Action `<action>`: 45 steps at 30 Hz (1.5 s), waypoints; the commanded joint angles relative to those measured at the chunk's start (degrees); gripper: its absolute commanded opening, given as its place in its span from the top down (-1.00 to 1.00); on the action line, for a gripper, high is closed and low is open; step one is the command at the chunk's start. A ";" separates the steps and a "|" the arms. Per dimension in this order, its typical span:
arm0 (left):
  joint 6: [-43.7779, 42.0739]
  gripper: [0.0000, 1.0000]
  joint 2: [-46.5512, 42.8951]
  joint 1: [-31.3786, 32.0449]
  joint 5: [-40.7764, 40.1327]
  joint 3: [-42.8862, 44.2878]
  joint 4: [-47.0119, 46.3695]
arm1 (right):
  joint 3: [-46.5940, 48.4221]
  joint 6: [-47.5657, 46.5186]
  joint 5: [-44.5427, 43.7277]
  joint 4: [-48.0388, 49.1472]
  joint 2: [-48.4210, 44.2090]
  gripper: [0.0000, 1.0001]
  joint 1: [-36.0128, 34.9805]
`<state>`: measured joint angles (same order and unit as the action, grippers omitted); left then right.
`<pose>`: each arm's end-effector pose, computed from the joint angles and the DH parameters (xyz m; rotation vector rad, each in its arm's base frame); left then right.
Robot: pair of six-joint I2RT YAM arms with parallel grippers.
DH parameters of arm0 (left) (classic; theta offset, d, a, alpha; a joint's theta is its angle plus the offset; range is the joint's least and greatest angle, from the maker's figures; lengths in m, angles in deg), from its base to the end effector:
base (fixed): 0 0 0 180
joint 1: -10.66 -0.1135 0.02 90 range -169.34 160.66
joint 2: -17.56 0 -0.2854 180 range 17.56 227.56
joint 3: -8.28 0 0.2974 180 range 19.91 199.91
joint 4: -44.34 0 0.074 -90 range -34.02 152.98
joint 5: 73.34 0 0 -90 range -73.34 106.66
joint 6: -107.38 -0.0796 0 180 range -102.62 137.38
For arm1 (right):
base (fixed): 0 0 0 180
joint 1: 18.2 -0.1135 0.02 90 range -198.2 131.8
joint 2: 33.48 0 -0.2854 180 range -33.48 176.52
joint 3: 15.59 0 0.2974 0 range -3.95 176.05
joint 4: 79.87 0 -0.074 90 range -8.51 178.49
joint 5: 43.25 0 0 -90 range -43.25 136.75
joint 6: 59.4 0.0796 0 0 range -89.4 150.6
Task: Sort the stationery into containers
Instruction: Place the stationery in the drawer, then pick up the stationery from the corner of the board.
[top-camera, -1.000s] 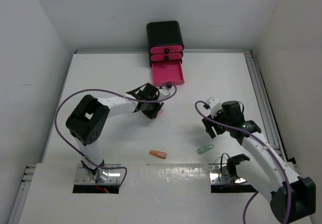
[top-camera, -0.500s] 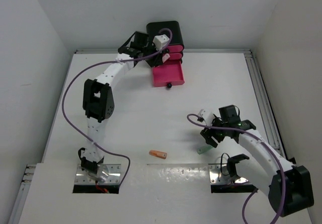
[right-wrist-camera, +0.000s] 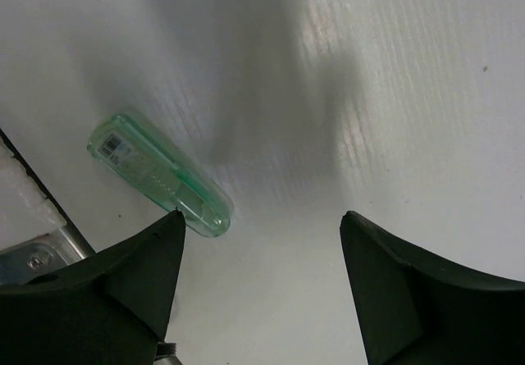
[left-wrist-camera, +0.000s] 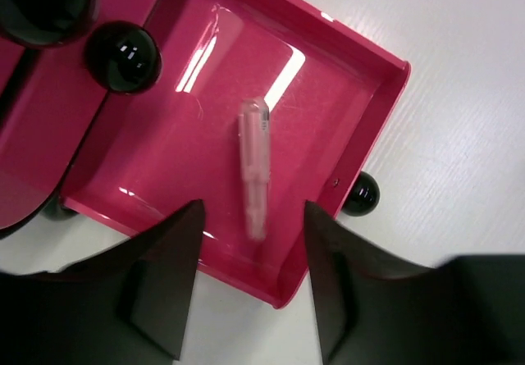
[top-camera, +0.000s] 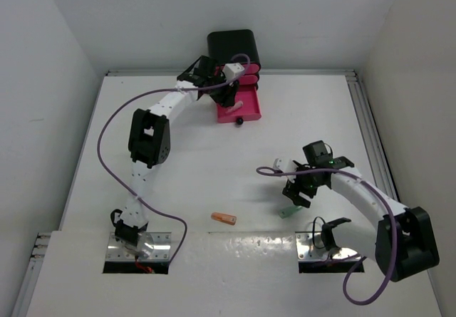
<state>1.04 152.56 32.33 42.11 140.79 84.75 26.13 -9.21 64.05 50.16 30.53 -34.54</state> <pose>0.5689 -0.2629 0.2031 0.9561 2.0858 -0.5614 0.2004 0.0834 0.1144 -1.3572 2.4053 0.3236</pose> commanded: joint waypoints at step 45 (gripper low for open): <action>-7.11 -0.19 -39.72 -19.39 9.61 -46.69 -0.74 | 13.46 1.56 5.46 18.89 19.38 1.00 -9.24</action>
<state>-0.22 116.10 13.84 48.27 95.64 83.40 30.22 -15.55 68.14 62.67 47.12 -45.03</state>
